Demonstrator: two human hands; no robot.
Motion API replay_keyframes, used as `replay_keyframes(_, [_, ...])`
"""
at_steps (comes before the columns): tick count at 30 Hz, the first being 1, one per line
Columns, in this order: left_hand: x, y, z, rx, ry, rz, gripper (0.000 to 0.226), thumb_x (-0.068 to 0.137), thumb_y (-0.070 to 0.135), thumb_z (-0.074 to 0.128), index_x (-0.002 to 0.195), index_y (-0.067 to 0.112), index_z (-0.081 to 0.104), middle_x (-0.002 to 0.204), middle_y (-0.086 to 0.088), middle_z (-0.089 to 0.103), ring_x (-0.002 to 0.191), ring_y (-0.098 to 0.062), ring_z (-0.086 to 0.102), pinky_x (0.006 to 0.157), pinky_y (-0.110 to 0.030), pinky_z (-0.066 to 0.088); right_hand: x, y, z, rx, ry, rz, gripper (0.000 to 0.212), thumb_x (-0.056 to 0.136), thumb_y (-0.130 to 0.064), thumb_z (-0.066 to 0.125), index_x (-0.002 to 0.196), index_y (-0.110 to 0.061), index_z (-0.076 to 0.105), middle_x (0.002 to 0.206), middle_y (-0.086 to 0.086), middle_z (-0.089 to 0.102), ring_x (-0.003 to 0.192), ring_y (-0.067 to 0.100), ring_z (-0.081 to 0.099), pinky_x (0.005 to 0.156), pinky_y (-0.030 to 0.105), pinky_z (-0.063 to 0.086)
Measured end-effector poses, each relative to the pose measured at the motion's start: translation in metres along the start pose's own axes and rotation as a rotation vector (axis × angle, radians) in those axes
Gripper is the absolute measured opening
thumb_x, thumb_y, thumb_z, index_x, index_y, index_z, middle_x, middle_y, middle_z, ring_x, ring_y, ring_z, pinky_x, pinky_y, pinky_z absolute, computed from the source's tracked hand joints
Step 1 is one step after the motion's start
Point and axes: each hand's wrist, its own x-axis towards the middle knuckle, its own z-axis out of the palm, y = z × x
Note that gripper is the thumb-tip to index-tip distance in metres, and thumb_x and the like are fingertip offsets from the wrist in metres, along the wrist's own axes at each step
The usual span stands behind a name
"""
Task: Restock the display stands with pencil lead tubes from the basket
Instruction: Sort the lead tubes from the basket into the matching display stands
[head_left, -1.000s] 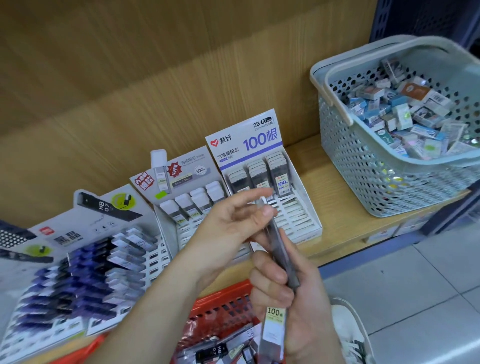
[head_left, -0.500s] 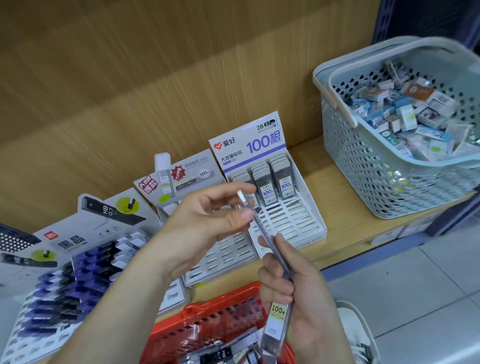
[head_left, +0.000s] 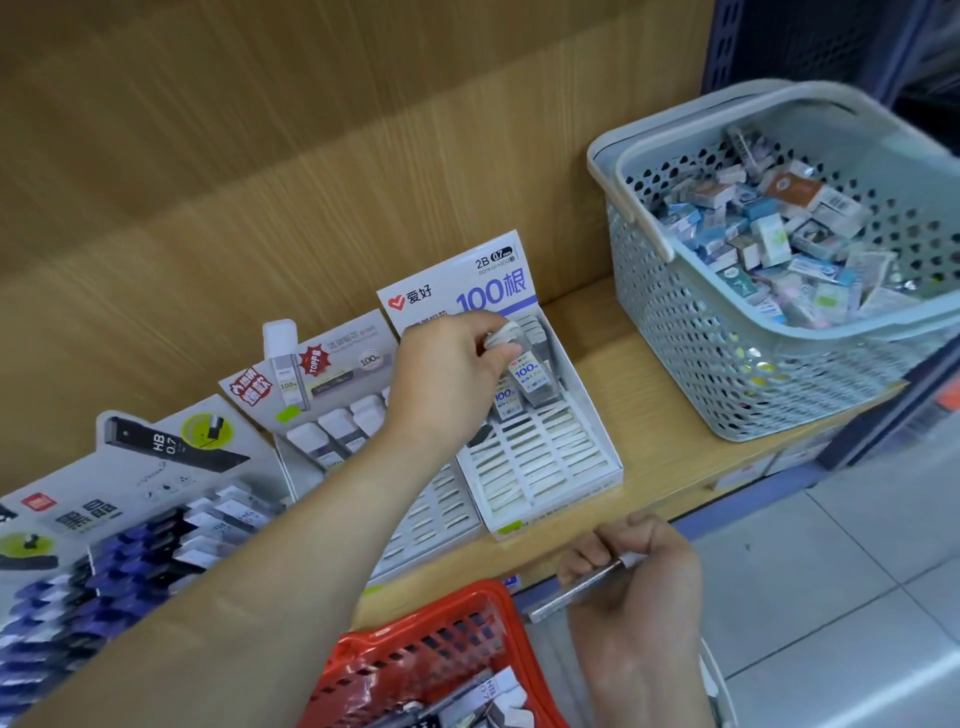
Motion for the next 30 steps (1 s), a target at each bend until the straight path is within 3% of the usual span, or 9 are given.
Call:
replay_keyframes(6, [-0.001, -0.001, 0.016, 0.089, -0.052, 0.034, 0.014, 0.088, 0.027, 0.067, 0.089, 0.014, 0.070, 0.066, 0.008, 0.059, 0.070, -0.010, 0.054, 0.063, -0.022, 0.042, 0.009, -0.002, -0.003, 0.061, -0.004, -0.049, 0.040, 0.056, 0.008, 0.036, 0.088, -0.015, 0.043, 0.062, -0.001, 0.030, 0.053, 0.014, 0.034, 0.058, 0.027, 0.027])
replay_keyframes(9, [0.000, -0.002, 0.016, 0.110, -0.056, 0.048, 0.018, 0.089, 0.028, 0.066, 0.097, 0.012, 0.071, 0.077, 0.001, 0.067, 0.077, -0.011, 0.058, 0.070, -0.026, 0.049, 0.009, -0.002, -0.004, 0.061, 0.009, -0.028, 0.051, 0.061, 0.013, 0.037, 0.102, -0.016, 0.049, 0.068, 0.002, 0.036, 0.057, 0.015, 0.040, 0.059, 0.029, 0.033])
replay_keyframes(12, [0.002, -0.002, 0.017, 0.139, -0.070, 0.057, 0.023, 0.090, 0.031, 0.064, 0.108, 0.017, 0.070, 0.077, 0.002, 0.064, 0.079, -0.011, 0.055, 0.069, -0.023, 0.045, 0.007, -0.001, -0.002, 0.030, -0.002, -0.014, 0.047, 0.075, 0.017, 0.035, 0.106, -0.014, 0.051, 0.069, 0.005, 0.040, 0.058, 0.016, 0.045, 0.060, 0.029, 0.037])
replay_keyframes(15, [0.005, -0.003, 0.018, 0.210, -0.094, 0.061, 0.019, 0.091, 0.034, 0.062, 0.100, 0.018, 0.069, 0.066, 0.006, 0.053, 0.070, -0.010, 0.047, 0.060, -0.018, 0.036, 0.003, -0.002, 0.000, -0.014, -0.051, -0.003, 0.046, 0.081, 0.018, 0.038, 0.112, -0.013, 0.052, 0.065, 0.010, 0.047, 0.056, 0.018, 0.051, 0.060, 0.029, 0.045])
replay_keyframes(18, [0.010, -0.002, 0.018, 0.178, -0.096, 0.046, 0.019, 0.090, 0.033, 0.064, 0.099, 0.017, 0.071, 0.078, 0.003, 0.066, 0.078, -0.013, 0.057, 0.069, -0.026, 0.048, -0.002, -0.004, 0.002, 0.012, -0.108, 0.032, 0.043, 0.086, 0.019, 0.043, 0.112, -0.013, 0.054, 0.067, 0.016, 0.058, 0.058, 0.021, 0.057, 0.048, 0.030, 0.053])
replay_keyframes(22, [0.012, 0.003, 0.018, 0.136, -0.121, 0.040, 0.025, 0.089, 0.031, 0.066, 0.109, 0.017, 0.071, 0.069, 0.008, 0.060, 0.077, -0.012, 0.056, 0.071, -0.022, 0.043, -0.001, -0.001, 0.001, 0.041, -0.065, 0.026, 0.040, 0.089, 0.015, 0.052, 0.124, -0.003, 0.056, 0.086, 0.025, 0.065, 0.076, 0.026, 0.067, 0.064, 0.030, 0.062])
replay_keyframes(26, [0.012, 0.002, 0.022, 0.174, -0.150, 0.078, 0.030, 0.090, 0.033, 0.064, 0.116, 0.020, 0.068, 0.073, 0.006, 0.060, 0.077, -0.008, 0.051, 0.070, -0.019, 0.038, 0.000, 0.002, 0.000, 0.067, -0.025, 0.010, 0.039, 0.088, 0.012, 0.055, 0.124, -0.001, 0.056, 0.082, 0.025, 0.071, 0.076, 0.026, 0.073, 0.065, 0.031, 0.062])
replay_keyframes(28, [0.012, 0.002, 0.024, 0.182, -0.173, 0.064, 0.022, 0.091, 0.033, 0.063, 0.109, 0.023, 0.071, 0.082, 0.003, 0.066, 0.078, -0.008, 0.051, 0.069, -0.016, 0.038, 0.001, 0.002, 0.001, 0.083, -0.006, 0.010, 0.038, 0.090, 0.013, 0.052, 0.125, -0.002, 0.057, 0.082, 0.024, 0.069, 0.078, 0.026, 0.072, 0.068, 0.033, 0.062])
replay_keyframes(30, [0.012, 0.004, 0.024, 0.228, -0.178, 0.086, 0.015, 0.091, 0.033, 0.062, 0.077, 0.028, 0.065, 0.068, 0.009, 0.058, 0.069, -0.009, 0.048, 0.058, -0.015, 0.034, 0.002, 0.001, 0.001, 0.094, 0.001, 0.012, 0.041, 0.091, 0.017, 0.046, 0.127, -0.002, 0.056, 0.082, 0.020, 0.064, 0.080, 0.028, 0.069, 0.067, 0.034, 0.062])
